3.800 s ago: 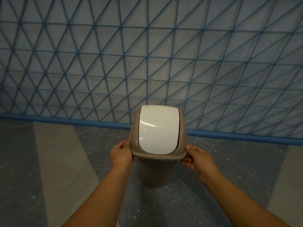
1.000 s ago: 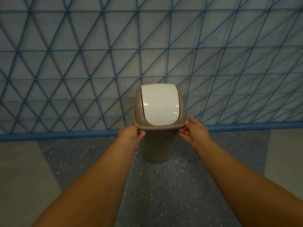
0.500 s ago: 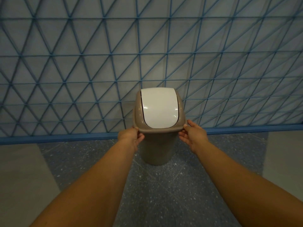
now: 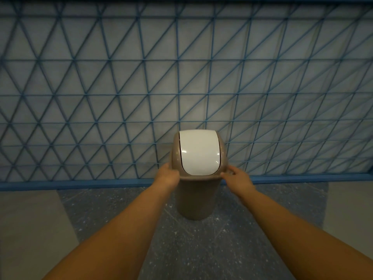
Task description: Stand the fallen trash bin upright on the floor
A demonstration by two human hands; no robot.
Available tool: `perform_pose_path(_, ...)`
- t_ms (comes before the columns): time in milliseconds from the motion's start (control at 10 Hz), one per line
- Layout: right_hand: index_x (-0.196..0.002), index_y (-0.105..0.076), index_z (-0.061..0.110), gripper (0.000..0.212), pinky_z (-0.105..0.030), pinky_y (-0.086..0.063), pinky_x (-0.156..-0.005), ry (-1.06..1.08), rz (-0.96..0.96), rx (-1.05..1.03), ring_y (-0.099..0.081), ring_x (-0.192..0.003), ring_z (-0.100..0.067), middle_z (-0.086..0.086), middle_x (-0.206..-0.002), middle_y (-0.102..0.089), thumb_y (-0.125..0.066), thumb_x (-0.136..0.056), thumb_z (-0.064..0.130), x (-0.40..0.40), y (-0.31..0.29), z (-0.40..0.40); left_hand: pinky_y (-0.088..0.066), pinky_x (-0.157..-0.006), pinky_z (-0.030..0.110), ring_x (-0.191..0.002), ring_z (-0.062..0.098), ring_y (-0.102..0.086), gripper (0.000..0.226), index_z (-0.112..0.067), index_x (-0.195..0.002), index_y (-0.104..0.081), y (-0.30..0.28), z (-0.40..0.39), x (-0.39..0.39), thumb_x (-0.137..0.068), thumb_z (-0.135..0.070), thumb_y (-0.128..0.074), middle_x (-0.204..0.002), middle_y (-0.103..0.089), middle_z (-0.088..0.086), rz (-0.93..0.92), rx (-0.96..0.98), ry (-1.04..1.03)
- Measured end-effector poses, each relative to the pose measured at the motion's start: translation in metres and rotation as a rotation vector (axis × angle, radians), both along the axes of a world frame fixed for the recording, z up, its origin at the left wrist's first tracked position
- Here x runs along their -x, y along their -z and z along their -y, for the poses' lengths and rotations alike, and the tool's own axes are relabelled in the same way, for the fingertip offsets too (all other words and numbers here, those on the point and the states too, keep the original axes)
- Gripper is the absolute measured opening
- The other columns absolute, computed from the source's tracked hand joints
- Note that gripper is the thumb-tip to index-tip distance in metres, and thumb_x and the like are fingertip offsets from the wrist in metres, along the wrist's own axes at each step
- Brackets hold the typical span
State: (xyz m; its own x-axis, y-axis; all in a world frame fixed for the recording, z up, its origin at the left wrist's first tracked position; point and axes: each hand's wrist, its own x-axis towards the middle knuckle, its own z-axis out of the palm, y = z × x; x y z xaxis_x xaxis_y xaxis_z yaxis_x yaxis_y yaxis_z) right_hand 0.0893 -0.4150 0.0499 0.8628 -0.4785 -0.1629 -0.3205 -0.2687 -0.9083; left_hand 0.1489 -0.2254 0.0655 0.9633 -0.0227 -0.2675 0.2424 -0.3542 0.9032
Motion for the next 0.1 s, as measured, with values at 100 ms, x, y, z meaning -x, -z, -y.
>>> perform_pose_path(100,-0.137,-0.045,0.017,0.058,-0.043,-0.042,-0.104,-0.184,-0.051,0.267,-0.049,-0.119,-0.031,-0.016,-0.136,-0.050,-0.063,-0.084,0.031,0.0060,-0.0131,-0.0083,-0.017,-0.118,0.046,-0.146,0.033,-0.014,0.071,-0.019,-0.151,-0.018,-0.0138,-0.0034,0.0143,-0.089,-0.028,-0.050,-0.160,-0.014,0.014,0.123,-0.392,0.138)
